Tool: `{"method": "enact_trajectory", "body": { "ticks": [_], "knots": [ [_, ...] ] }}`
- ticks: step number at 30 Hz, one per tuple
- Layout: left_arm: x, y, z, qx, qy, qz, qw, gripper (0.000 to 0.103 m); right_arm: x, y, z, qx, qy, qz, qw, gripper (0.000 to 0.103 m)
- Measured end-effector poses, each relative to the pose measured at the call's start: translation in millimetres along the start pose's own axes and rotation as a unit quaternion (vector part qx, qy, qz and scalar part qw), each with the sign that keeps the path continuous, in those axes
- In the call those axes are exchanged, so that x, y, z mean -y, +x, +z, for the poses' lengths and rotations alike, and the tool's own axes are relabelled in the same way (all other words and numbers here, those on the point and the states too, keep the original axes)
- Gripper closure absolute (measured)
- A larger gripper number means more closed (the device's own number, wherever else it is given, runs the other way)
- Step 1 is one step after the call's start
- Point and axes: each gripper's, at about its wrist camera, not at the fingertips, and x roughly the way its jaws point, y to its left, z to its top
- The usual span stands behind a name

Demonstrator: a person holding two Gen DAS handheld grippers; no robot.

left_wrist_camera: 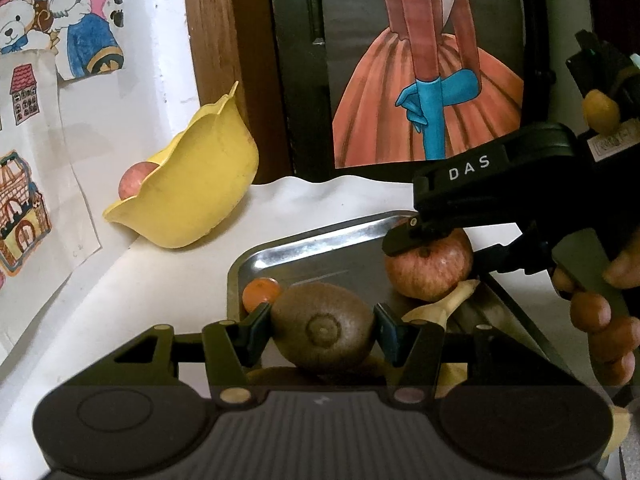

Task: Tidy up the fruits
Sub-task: 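Carry the kiwi and apple over the metal tray with both tools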

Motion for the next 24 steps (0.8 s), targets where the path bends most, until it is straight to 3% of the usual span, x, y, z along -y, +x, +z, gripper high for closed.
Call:
{"method": "enact_trajectory", "body": {
  "ticks": [11,24],
  "knots": [
    [0.1,-0.6,-2.4,0.001,0.0,0.002,1.0,0.042,0.2,-0.3,-0.5,-0.001,0.0,0.001,1.0,0.035],
    [-6.0,-13.4,-6.6,0.027,-0.004,0.012,0.9996,0.021,-1.5,-2.2,-2.0,0.001,0.001,-0.006,1.0,0.035]
  ]
}}
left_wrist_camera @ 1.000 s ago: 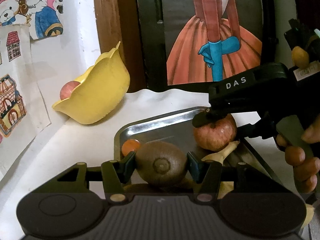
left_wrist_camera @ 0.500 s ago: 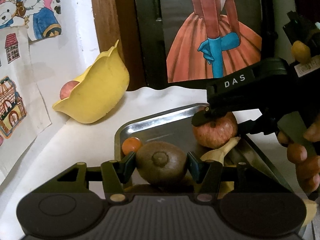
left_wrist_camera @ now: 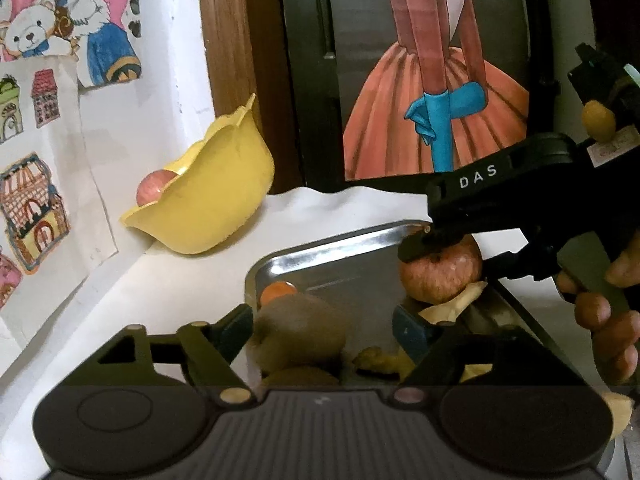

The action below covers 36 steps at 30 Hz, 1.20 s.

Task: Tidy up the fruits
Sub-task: 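Carry the kiwi and apple over the metal tray with both tools, then open both tools to drop the kiwi and apple into the tray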

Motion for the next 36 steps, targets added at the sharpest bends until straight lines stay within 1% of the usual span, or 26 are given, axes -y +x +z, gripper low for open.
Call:
{"method": "enact_trajectory", "body": {
  "ticks": [8,12,16,25,36],
  "knots": [
    [-0.7,-10.3,0.7,0.012,-0.005,0.0,0.9999,0.017,-5.7,-12.3,1.5,0.015,-0.024,-0.011,1.0,0.033],
    [-2.6,-20.5,1.4,0.024,-0.008,0.004,0.9997,0.012,-8.0,-20.3,1.6,0.023,-0.027,-0.011,0.999,0.03],
    [-7.4,-32.0,3.6,0.037,-0.016,0.013,0.9991,0.007,-13.0,-30.9,0.5,0.03,-0.036,-0.007,0.999,0.028],
    [-14.9,-60.3,4.8,0.058,-0.02,0.032,0.9976,0.002,-28.4,-59.4,-7.9,0.045,-0.059,-0.002,0.997,0.022],
    [-24.1,-104.2,-6.0,0.077,-0.025,0.041,0.9959,0.001,-48.4,-101.6,-31.3,0.067,-0.1,-0.008,0.993,0.013]
  ]
}}
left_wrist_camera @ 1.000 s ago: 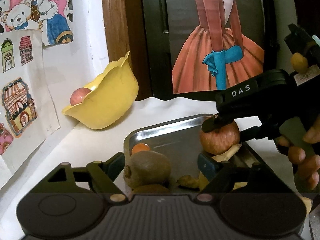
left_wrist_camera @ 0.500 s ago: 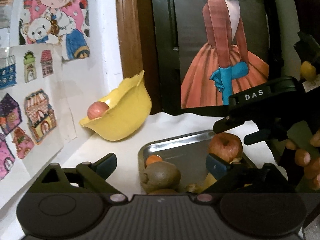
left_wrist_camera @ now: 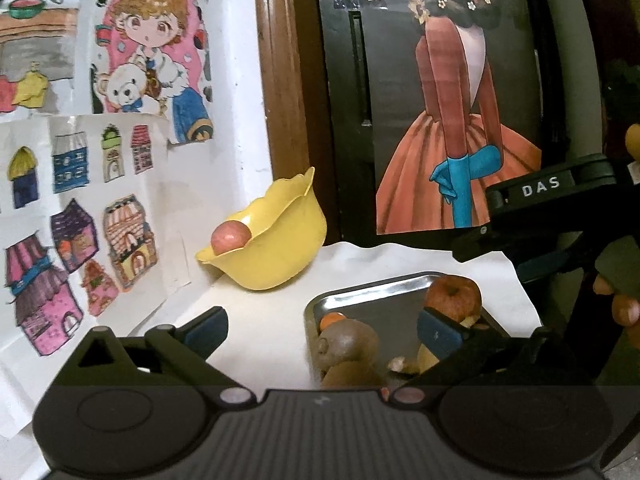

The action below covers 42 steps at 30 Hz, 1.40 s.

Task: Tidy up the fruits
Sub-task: 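Open both tools to drop the kiwi and apple into the tray, then withdraw both open tools up and away from the tray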

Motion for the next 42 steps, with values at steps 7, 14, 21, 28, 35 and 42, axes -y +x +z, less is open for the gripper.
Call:
{"method": "enact_trajectory", "body": {
  "ticks": [7,14,21,28,35,42],
  "knots": [
    [-8.4,-32.7,-2.5,0.012,-0.009,0.005,0.9999,0.0,-15.8,-33.1,-16.6,0.013,-0.027,0.006,1.0,0.007],
    [-15.1,-63.0,-9.2,0.021,-0.018,0.008,0.9996,0.0,-27.6,-62.6,-33.6,0.022,-0.038,0.01,0.999,0.001],
    [-23.2,-85.7,-11.9,0.031,-0.029,0.009,0.999,0.0,-39.2,-83.2,-45.0,0.034,-0.055,0.011,0.998,0.001],
    [-30.8,-99.5,-16.3,0.037,-0.044,0.015,0.9982,0.0,-44.1,-99.7,-55.7,0.057,-0.064,0.004,0.996,0.001],
    [-42.5,-114.7,-24.8,0.042,-0.064,0.024,0.9967,0.0,-44.6,-115.0,-82.4,0.097,-0.057,-0.01,0.994,0.001],
    [-50.2,-133.3,-33.2,0.051,-0.07,0.058,0.9946,0.0,-71.7,-137.2,-119.9,0.172,-0.136,-0.028,0.975,0.001]
  ]
}}
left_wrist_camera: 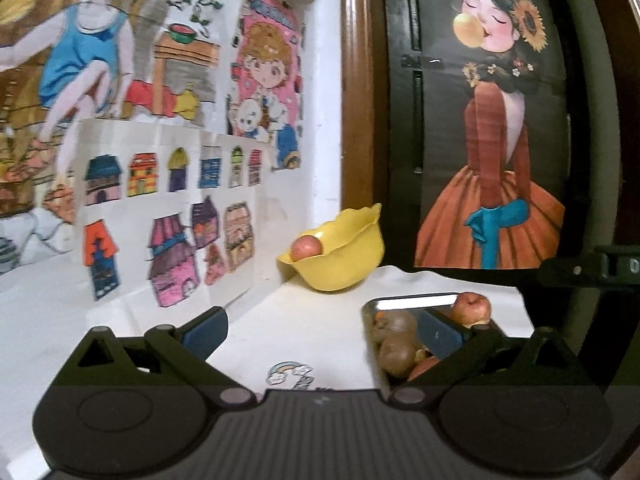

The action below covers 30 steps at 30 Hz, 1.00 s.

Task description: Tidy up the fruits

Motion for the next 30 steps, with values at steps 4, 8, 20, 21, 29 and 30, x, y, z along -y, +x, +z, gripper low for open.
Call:
{"method": "enact_trajectory", "body": {
  "ticks": [4,8,20,21,29,30],
  "knots": [
    [-4.5,-12.9,-7.2,0.0,0.001,0.029,0.9996,0.0,-22.1,-17.9,-15.3,0.029,-0.049,-0.008,0.998,0.001],
    [-12.2,-25.1,-16.4,0.003,-0.01,0.046,0.9989,0.0,-34.9,-31.4,-30.2,0.039,-0.066,-0.019,0.997,0.001],
    [-27.0,-35.6,-27.4,-0.002,-0.036,0.048,0.9982,0.0,-50.1,-56.6,-54.4,0.067,-0.068,-0.072,0.993,0.001],
    [-27.7,-36.0,-28.1,-0.003,-0.039,0.049,0.998,0.0,-51.4,-57.9,-55.3,0.071,-0.071,-0.075,0.992,0.001],
    [-41.8,-33.8,-45.1,-0.025,-0.075,0.07,0.9944,0.0,-66.8,-63.0,-69.8,0.076,-0.076,-0.082,0.991,0.001],
    [-43.4,-33.3,-48.6,-0.028,-0.075,0.074,0.9941,0.0,-68.7,-64.2,-72.9,0.075,-0.074,-0.081,0.991,0.001]
  ]
}}
